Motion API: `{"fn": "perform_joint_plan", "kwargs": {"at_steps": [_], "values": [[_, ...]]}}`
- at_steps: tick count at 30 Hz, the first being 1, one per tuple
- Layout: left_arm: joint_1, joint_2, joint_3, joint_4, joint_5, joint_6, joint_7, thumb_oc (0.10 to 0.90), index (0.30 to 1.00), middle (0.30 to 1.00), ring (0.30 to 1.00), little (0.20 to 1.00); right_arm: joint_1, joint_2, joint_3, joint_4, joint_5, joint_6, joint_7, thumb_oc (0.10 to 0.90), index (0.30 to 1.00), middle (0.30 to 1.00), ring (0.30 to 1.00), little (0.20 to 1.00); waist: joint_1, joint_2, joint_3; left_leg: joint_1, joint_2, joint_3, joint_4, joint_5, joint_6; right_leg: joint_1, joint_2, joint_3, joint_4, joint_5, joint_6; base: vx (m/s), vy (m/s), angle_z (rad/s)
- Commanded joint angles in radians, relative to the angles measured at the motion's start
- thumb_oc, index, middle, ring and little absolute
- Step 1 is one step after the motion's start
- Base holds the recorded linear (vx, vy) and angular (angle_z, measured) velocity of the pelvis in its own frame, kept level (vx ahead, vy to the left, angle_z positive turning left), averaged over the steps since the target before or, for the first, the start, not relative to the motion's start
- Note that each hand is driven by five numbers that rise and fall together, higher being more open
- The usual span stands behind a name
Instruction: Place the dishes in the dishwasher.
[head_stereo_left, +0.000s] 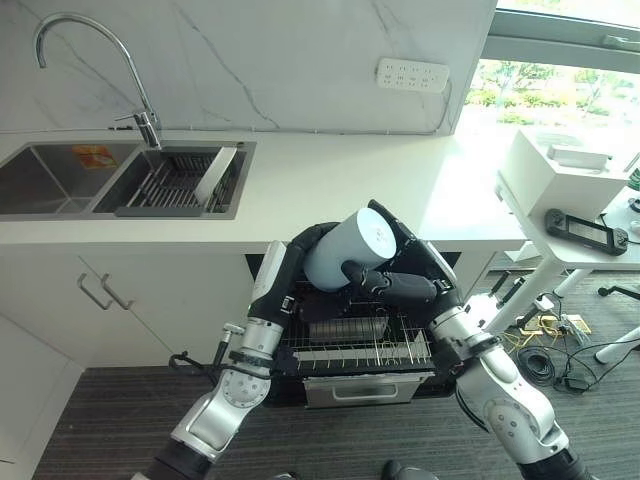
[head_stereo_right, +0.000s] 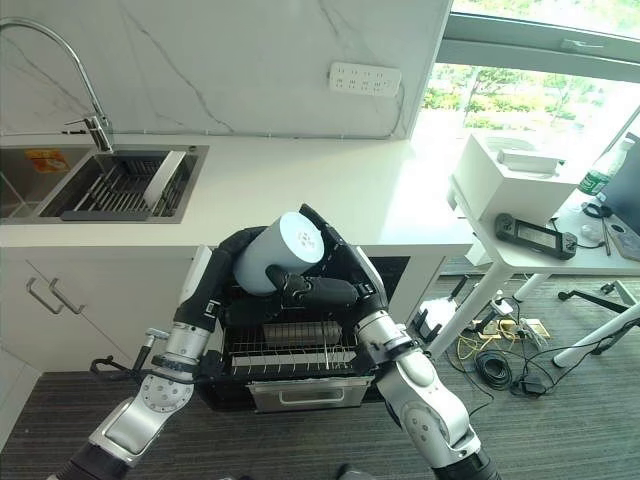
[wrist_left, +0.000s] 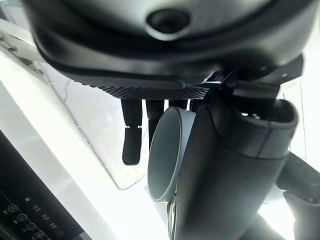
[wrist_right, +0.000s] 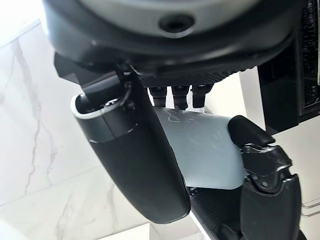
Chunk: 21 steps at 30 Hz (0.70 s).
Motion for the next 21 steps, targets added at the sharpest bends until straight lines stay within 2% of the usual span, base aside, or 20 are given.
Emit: {"fn": "perform_joint_plan", "kwargs": {"at_steps": [1,4,5,7,11,21], "values": [[-0.152,-0.020,-0.015,-0.118,0.023,-0.117,0.074,0.400,0.300,0.300,0.300,0.300,-0.104,0.023,0.009,-0.028,0.049,-0.048,0.022,0.800,0.900,0.900,0.900,0.900,0.002,0.014,-0.043,0.054,0.028,-0.093,0.004,-0.161,-0.044,0.064,-0.008,-0.004,0.028,-0.161,0.081,0.00,0.000,0.00],[-0.153,-0.019,-0.016,-0.118,0.022,-0.117,0.072,0.400,0.300,0.300,0.300,0.300,-0.106,0.024,0.011,-0.030,0.052,-0.043,0.017,0.800,0.900,0.900,0.900,0.900,0.001,0.015,-0.043,0.055,0.028,-0.094,0.004,-0.161,-0.044,0.065,-0.006,-0.001,0.028,-0.162,0.080,0.00,0.000,0.00],[-0.153,-0.018,-0.018,-0.117,0.021,-0.117,0.073,0.400,0.300,0.300,0.300,0.300,-0.106,0.024,0.012,-0.028,0.052,-0.046,0.015,0.714,0.771,0.771,0.771,0.771,0.001,0.015,-0.043,0.056,0.028,-0.094,0.004,-0.161,-0.044,0.066,-0.006,-0.001,0.028,-0.162,0.080,0.00,0.000,0.00],[-0.150,-0.018,-0.017,-0.123,0.024,-0.114,0.074,0.400,0.300,0.300,0.300,0.300,-0.104,0.026,0.013,-0.029,0.056,-0.045,0.012,0.400,0.300,0.300,0.300,0.300,0.001,0.016,-0.044,0.056,0.028,-0.094,0.004,-0.161,-0.043,0.065,-0.005,0.002,0.028,-0.163,0.079,0.00,0.000,0.00],[-0.153,-0.018,-0.021,-0.123,0.025,-0.110,0.080,0.400,0.300,0.300,0.300,0.300,-0.109,0.028,0.019,-0.028,0.060,-0.043,0.006,0.400,0.300,0.300,0.300,0.300,0.001,0.016,-0.042,0.057,0.028,-0.094,0.004,-0.161,-0.043,0.066,-0.003,0.003,0.028,-0.163,0.079,0.00,0.000,0.00],[-0.145,-0.016,-0.022,-0.124,0.023,-0.108,0.080,0.400,0.300,0.300,0.300,0.300,-0.102,0.038,0.012,-0.035,0.060,-0.093,-0.032,0.400,0.300,0.300,0.300,0.300,0.001,0.018,-0.038,0.057,0.027,-0.096,0.004,-0.161,-0.041,0.067,-0.002,0.006,0.028,-0.164,0.077,0.00,0.000,0.00]]}}
